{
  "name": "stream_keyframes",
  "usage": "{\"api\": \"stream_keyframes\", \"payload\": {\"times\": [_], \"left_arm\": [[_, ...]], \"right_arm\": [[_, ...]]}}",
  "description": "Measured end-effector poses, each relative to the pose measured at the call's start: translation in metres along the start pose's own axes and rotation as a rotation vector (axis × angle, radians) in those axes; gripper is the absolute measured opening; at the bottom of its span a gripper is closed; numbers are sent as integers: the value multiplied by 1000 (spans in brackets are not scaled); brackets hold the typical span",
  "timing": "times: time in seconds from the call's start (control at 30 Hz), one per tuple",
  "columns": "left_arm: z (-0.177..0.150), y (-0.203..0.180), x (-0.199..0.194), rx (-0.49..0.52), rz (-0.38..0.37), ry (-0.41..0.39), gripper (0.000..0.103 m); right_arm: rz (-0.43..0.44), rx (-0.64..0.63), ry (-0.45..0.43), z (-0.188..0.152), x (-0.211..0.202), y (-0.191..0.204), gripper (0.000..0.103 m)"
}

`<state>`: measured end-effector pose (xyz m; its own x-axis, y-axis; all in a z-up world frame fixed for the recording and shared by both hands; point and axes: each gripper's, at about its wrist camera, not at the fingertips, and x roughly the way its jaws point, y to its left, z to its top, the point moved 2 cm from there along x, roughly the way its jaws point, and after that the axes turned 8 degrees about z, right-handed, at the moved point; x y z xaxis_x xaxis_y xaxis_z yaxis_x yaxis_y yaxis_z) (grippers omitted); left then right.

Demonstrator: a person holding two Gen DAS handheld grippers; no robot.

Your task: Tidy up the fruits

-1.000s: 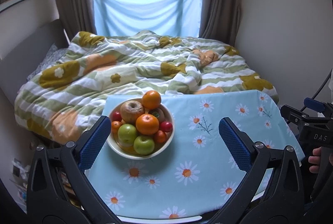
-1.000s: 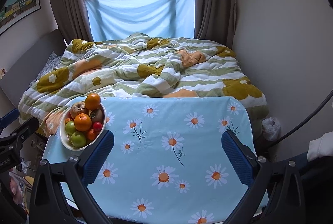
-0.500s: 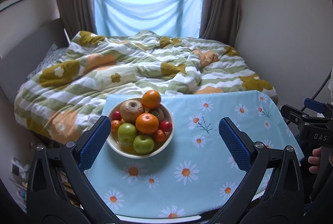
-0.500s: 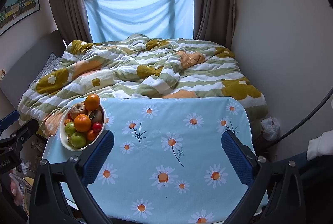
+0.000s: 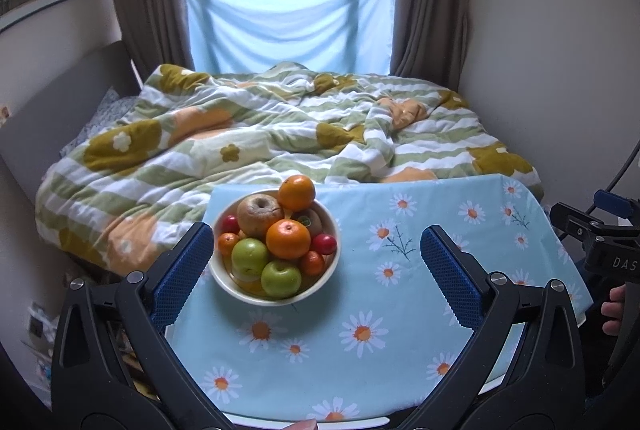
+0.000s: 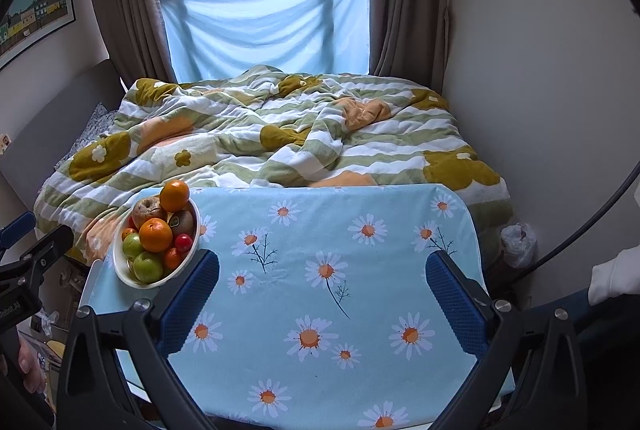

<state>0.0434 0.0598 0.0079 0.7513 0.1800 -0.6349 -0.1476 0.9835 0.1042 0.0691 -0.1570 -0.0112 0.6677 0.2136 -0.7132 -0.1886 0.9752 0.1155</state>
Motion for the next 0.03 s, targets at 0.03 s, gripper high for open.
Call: {"api": "stream_keyframes", "payload": {"times": [0.03], "left_arm": [[0, -2, 1, 5, 7, 1, 103]], "right_arm": [[-1, 0, -2, -1, 0, 0, 103]]}}
